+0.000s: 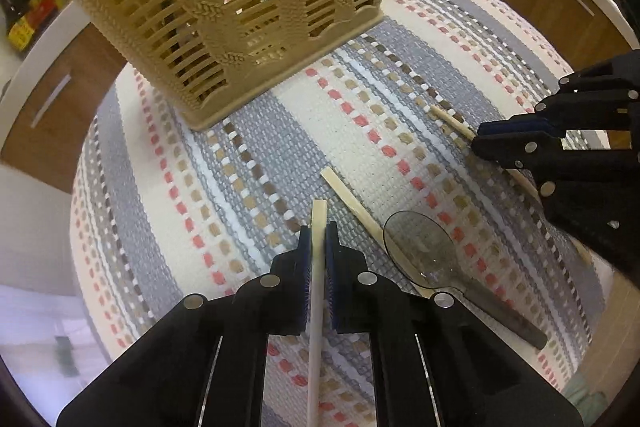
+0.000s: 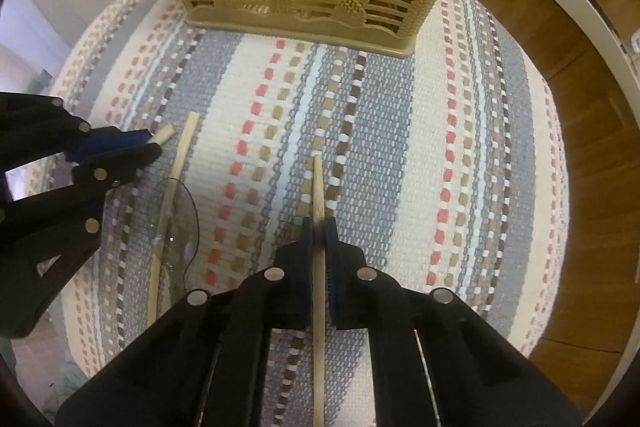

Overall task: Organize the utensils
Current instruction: 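Grasp a wooden chopstick with the right tool while the left tool reaches another chopstick, then lift both wooden chopsticks up over the tan caddy with both tools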

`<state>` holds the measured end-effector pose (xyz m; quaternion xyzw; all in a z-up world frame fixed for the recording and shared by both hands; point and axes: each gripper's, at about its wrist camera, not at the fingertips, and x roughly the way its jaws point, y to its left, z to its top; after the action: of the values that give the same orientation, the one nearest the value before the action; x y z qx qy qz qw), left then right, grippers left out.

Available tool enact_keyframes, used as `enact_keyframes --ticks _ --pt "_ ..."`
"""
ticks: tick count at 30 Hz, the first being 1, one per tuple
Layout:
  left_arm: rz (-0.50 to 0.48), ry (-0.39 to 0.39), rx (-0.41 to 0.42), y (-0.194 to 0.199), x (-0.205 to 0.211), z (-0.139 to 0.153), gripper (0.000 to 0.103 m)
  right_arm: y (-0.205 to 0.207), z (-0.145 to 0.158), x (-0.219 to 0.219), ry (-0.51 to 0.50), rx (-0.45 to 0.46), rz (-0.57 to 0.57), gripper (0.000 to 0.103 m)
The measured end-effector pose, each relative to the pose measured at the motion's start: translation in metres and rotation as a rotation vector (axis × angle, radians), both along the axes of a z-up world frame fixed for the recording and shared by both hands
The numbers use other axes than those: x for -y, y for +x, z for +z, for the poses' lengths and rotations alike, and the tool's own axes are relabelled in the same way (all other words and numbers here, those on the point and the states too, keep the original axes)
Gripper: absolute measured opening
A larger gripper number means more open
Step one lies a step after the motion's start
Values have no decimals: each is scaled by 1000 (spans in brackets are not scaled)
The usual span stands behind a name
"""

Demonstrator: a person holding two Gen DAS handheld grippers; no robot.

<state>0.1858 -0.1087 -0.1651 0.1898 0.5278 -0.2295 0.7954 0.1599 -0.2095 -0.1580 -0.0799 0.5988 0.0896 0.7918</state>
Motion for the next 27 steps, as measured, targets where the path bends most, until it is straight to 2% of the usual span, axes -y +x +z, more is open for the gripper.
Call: enact_keyframes --ticks 5,10,19,27 --pt "56 -178 110 -12 -28 29 5 -14 23 16 103 88 -21 4" --pt "97 -337 283 -35 -51 84 5 -36 52 26 168 204 -30 4" --pt "200 -564 510 -57 -75 152 5 -58 104 34 260 429 -49 4" --pt "307 -762 727 -54 -99 221 5 -54 178 47 373 655 -84 4"
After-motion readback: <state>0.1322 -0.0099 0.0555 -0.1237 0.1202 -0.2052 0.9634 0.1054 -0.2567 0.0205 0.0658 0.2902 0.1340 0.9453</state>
